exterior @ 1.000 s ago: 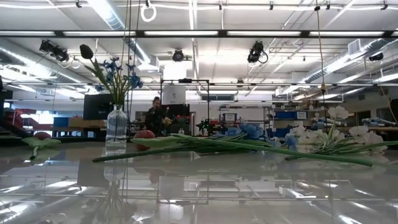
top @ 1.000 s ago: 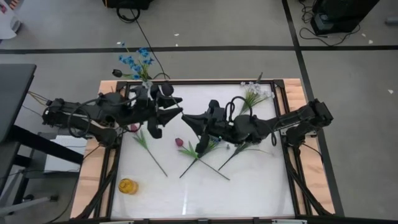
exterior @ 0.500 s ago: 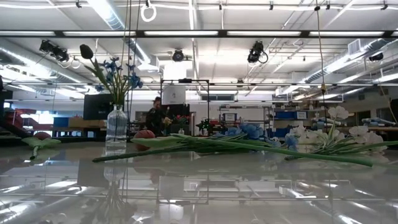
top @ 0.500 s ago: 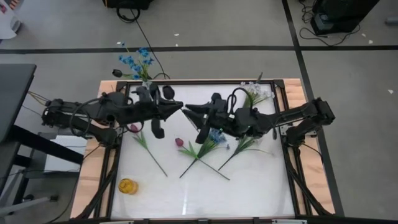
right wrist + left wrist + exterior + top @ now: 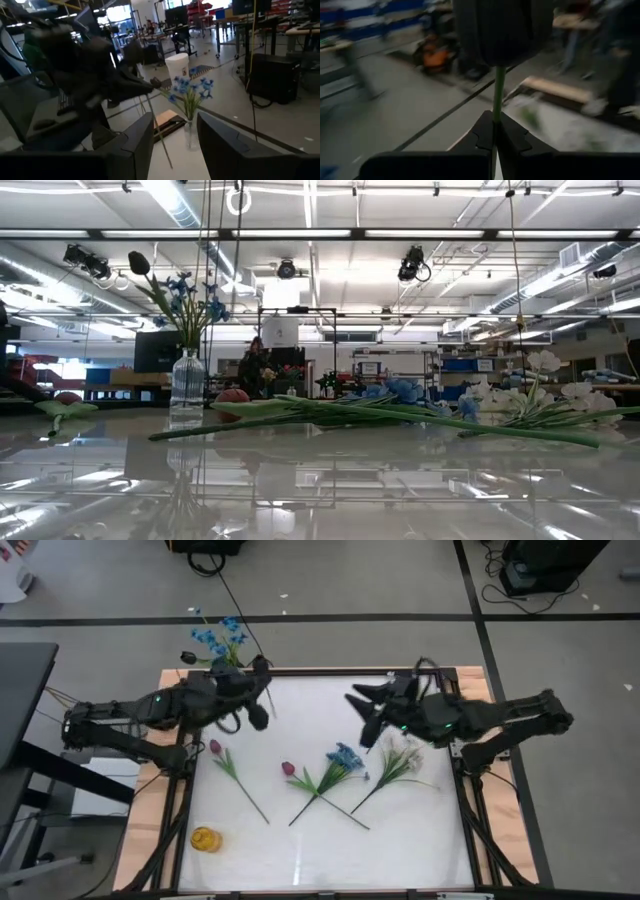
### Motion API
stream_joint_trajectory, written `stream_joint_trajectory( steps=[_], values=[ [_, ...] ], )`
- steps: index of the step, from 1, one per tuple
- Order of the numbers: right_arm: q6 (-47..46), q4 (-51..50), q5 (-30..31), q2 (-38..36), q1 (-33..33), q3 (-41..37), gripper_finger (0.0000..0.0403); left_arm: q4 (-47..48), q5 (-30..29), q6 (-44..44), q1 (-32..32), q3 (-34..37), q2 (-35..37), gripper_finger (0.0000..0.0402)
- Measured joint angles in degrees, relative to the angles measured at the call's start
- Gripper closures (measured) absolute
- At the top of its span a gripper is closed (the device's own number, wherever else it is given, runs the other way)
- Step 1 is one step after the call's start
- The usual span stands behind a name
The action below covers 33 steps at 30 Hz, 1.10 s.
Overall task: Sort flowers into vase by color
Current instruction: Put the black tulip into the transparent vase
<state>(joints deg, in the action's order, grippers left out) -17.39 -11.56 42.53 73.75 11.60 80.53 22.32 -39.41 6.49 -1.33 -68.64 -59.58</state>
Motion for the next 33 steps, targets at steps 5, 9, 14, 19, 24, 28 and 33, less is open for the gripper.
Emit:
stream_joint_trajectory(
  steps=[5, 9, 14, 19, 24, 28, 33],
  values=[
    [0.18, -5.90, 0.03, -4.47, -0.54, 0.04, 0.0244, 6.18, 0.87, 5.55, -9.78, 0.18, -0.46, 0.0396],
    [2.23, -10.91, -0.09, -6.86, -1.05, 0.04, 0.0244, 0.35, 2.11, 5.81, -15.65, 5.57, 0.18, 0.0396],
    [2.98, -16.90, -0.33, -8.41, -1.62, 0.04, 0.0244, -11.68, 6.15, 8.47, -17.76, 17.92, 1.82, 0.0396],
    [2.52, -21.64, -0.68, -9.40, -1.73, 0.04, 0.0244, -15.31, 6.76, 8.10, -14.65, 25.97, 2.65, 0.0396],
    [3.83, -22.43, -0.20, -9.33, -4.26, 0.02, 0.0244, -18.56, 5.83, -0.94, -14.65, 26.47, 3.39, 0.0388],
    [4.00, -22.38, -2.23, -9.31, -8.53, 0.02, 0.0244, -23.51, 5.11, -9.29, -18.46, 26.40, 6.18, 0.0387],
    [4.07, -21.21, -4.40, -9.31, -12.97, 0.02, 0.0244, -28.50, 7.22, -13.08, -26.00, 26.40, 9.93, 0.0389]
  ],
)
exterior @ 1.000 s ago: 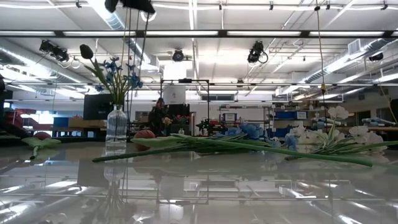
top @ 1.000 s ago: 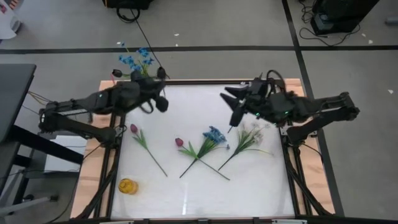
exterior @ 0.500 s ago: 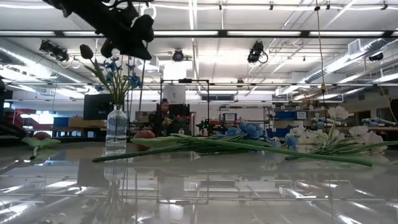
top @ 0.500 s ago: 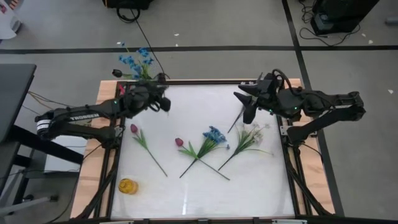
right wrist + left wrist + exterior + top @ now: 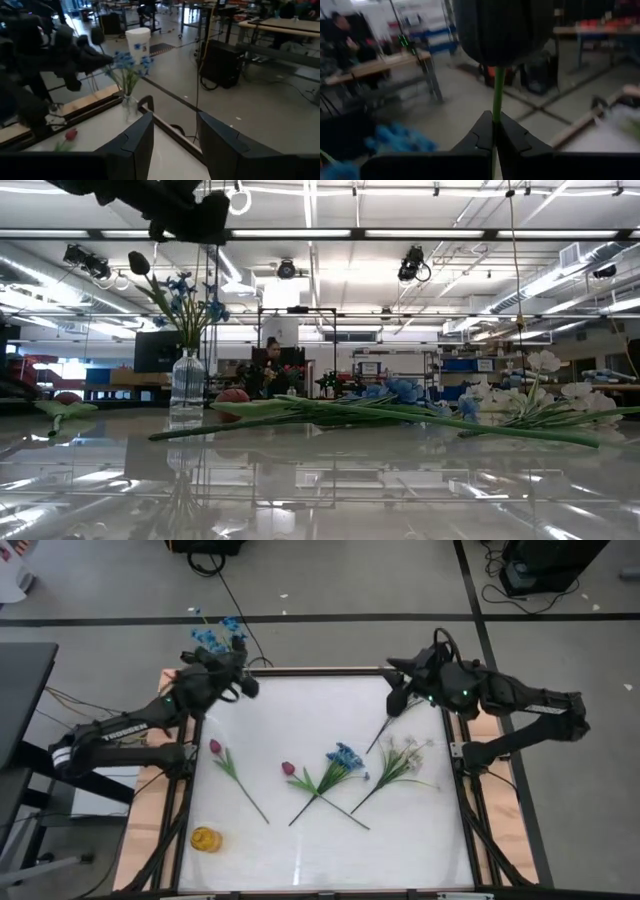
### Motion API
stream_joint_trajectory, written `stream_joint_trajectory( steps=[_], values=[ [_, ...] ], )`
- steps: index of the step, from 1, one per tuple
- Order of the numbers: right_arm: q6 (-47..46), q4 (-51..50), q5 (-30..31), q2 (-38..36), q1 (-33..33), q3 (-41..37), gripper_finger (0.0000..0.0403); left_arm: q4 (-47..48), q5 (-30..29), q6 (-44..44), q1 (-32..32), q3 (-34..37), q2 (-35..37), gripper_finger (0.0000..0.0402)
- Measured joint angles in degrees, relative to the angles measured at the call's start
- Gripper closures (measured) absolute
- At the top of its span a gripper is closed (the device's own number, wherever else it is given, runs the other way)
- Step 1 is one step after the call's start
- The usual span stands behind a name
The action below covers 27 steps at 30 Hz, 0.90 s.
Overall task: Sort flowers into vase by color
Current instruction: Put the black tulip into the transparent vase
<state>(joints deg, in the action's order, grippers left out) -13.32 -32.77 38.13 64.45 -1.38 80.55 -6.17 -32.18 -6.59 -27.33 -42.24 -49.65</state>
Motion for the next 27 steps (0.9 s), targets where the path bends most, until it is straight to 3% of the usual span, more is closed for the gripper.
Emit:
stream_joint_trajectory(
  steps=[5, 14, 27],
  values=[
    [1.22, 1.40, -3.49, 0.00, -4.65, 0.00, 0.0244, 0.67, 2.10, -0.53, -4.47, 0.00, 3.61, 0.0389],
    [1.61, 3.60, -9.68, 0.00, -12.01, -0.02, 0.0244, 2.41, 2.16, -5.10, -6.64, 0.00, 8.50, 0.0389],
    [1.31, 5.33, -15.43, 0.02, -17.65, -0.02, 0.0244, 4.69, 1.60, -4.93, -9.82, -0.07, 7.56, 0.0389]
  ],
)
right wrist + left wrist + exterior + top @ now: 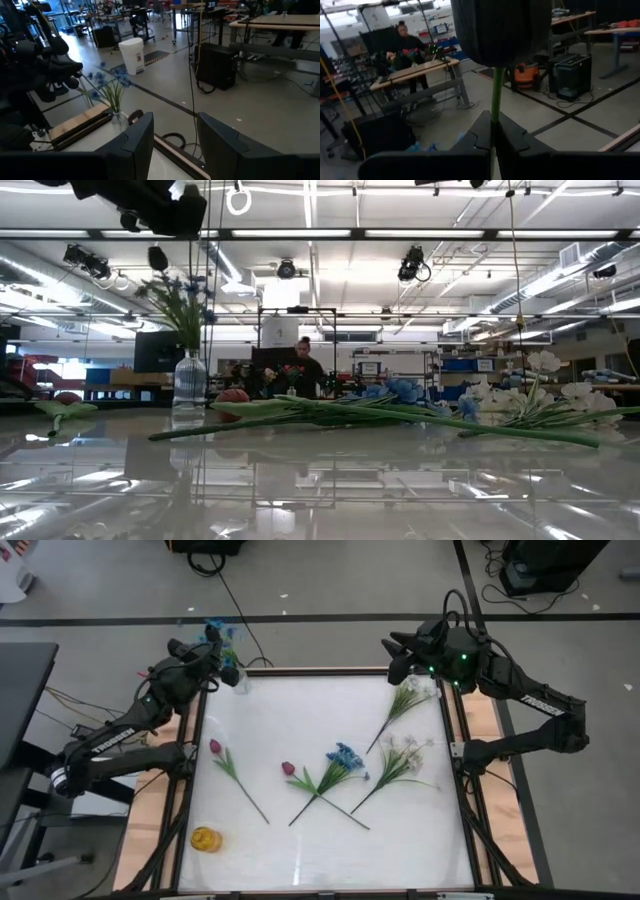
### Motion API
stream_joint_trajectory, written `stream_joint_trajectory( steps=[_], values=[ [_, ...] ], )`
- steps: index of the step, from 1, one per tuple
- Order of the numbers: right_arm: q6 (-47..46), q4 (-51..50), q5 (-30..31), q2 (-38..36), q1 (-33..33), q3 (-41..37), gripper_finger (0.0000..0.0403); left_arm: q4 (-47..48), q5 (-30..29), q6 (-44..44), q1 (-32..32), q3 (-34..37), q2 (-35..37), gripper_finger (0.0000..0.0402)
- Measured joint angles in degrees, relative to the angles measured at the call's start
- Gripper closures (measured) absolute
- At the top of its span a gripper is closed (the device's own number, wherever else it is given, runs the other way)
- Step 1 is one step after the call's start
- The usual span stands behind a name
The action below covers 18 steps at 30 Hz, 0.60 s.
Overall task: Sort flowers into vase by color
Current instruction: Put the black tulip into the transparent vase
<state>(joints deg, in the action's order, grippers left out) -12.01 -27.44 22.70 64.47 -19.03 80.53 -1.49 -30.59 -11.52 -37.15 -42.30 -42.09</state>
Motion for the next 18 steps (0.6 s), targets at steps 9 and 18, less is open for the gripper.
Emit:
stream_joint_trajectory(
  steps=[9, 18],
  values=[
    [-0.44, 1.01, -0.31, 0.02, -0.02, -0.02, 0.0243, 2.83, -0.17, 4.34, -1.58, 0.02, 0.02, 0.0388],
    [-0.44, 2.10, -0.31, 0.02, 0.00, -0.02, 0.0243, -2.61, 1.97, 4.38, -1.53, 0.02, 0.11, 0.0388]
  ],
)
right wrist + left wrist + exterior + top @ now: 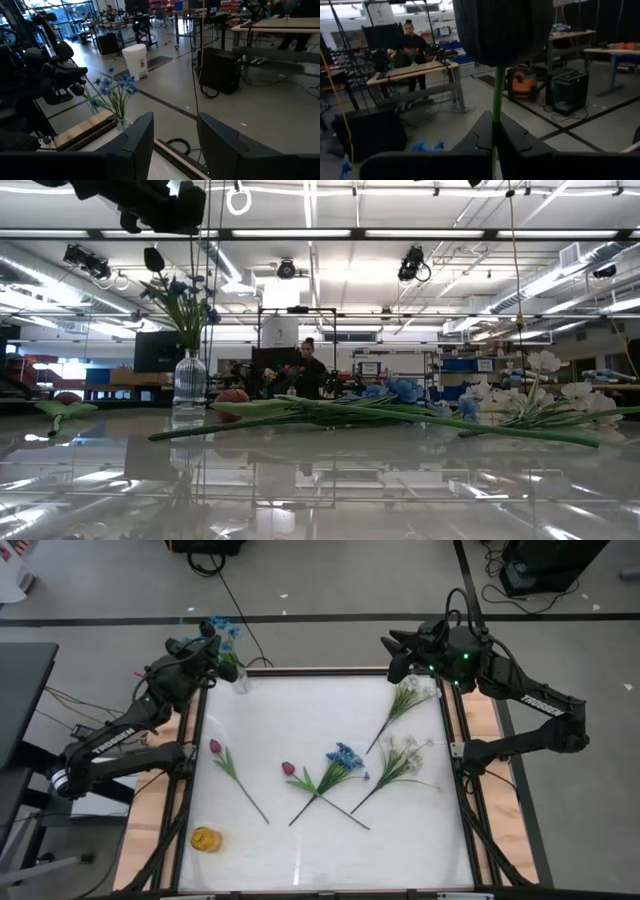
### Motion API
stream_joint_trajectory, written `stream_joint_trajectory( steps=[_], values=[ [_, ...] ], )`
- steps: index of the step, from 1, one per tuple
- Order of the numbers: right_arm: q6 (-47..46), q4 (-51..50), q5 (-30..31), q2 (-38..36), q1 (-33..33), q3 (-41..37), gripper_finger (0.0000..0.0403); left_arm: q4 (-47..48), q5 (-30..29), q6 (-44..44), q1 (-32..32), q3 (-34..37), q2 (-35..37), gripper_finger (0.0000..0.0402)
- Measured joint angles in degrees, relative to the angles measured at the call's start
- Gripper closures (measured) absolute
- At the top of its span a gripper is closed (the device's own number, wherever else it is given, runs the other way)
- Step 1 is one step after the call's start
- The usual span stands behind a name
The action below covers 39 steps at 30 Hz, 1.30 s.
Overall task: Sort flowers into vase by color
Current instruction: Put the black tulip into the transparent vase
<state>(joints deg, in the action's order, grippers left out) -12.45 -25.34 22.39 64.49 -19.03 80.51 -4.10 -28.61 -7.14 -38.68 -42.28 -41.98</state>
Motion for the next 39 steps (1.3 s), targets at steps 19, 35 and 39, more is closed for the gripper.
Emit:
stream_joint_trajectory(
  steps=[19, 35, 39],
  values=[
    [-1.01, 0.00, -0.27, 0.00, -1.11, 0.00, 0.0243, 1.09, 0.47, -2.84, -1.78, -0.02, -2.36, 0.0388],
    [-2.28, -0.08, -1.12, 0.00, -1.16, 0.00, 0.0243, 2.71, 0.49, 2.95, -4.90, -0.07, -12.76, 0.0388],
    [-2.40, -0.16, -1.51, 0.00, -1.16, 0.00, 0.0243, 4.06, 0.41, 6.30, -6.16, -0.06, -14.47, 0.0388]
  ],
)
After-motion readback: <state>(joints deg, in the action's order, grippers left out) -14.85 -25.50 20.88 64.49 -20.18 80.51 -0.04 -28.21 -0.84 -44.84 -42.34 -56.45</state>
